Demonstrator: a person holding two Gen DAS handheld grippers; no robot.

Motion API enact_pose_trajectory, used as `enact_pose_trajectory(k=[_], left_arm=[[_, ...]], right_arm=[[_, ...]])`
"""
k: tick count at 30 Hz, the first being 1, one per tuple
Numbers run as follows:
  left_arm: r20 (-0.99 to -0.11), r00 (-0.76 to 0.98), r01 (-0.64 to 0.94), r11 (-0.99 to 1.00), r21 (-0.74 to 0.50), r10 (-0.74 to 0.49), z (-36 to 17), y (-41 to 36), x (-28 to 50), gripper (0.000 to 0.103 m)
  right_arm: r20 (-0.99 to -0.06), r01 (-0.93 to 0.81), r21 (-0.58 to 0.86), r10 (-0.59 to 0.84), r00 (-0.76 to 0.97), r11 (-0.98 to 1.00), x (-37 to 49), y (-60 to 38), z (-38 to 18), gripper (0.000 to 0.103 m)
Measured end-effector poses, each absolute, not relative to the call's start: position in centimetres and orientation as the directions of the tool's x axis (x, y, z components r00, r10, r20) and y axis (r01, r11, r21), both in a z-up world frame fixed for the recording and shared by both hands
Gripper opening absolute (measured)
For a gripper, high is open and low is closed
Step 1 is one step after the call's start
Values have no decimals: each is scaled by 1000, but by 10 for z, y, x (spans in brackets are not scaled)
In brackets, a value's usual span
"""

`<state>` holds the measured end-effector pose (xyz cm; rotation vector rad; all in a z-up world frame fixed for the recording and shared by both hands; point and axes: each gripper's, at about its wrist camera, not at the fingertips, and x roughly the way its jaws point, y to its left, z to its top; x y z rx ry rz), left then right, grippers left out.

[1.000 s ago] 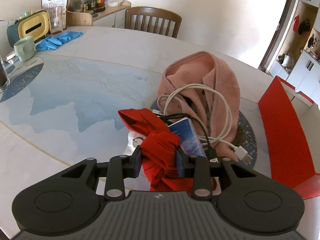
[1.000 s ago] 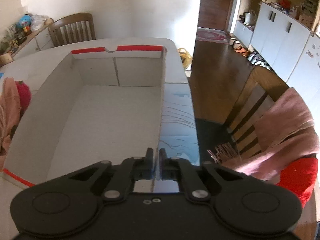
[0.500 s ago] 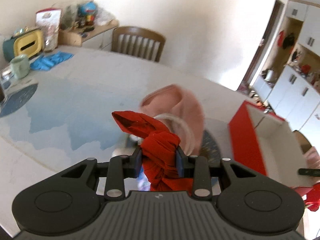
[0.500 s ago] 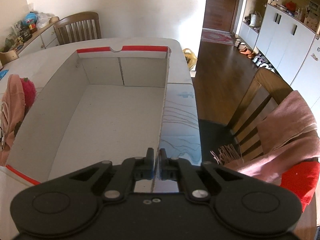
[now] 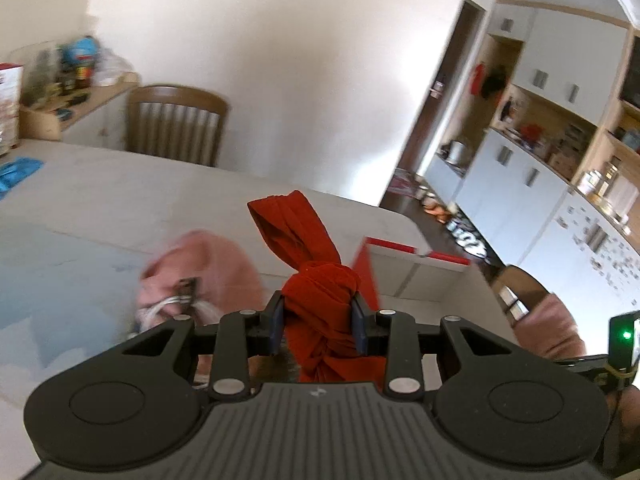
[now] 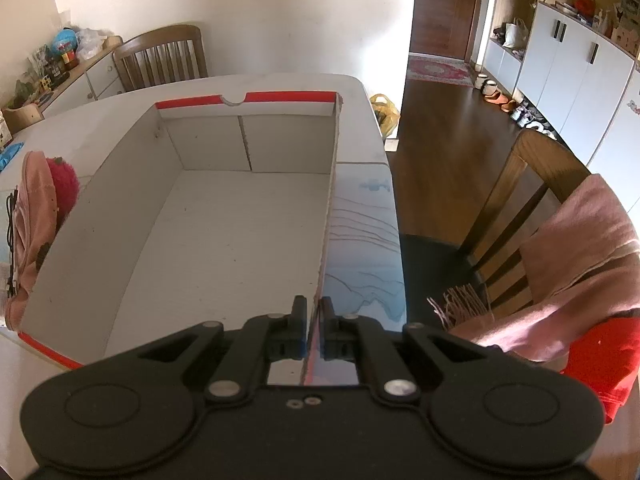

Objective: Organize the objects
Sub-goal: 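Carry the red cloth into the white box and open the left gripper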

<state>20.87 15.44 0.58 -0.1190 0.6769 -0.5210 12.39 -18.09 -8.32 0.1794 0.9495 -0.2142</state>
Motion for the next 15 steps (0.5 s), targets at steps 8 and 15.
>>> enact_pose_trajectory(k=[8,15], left_arm=[[-593,549,562,785,-261,-590,4,70,220,32],[-658,438,665,713,-222,-613,-16,1,230,32]], right_arm=[[-823,258,56,-102,560,964,125,-182,-83,4],[-832,251,36,-110,544,967,129,-181,-81,4]])
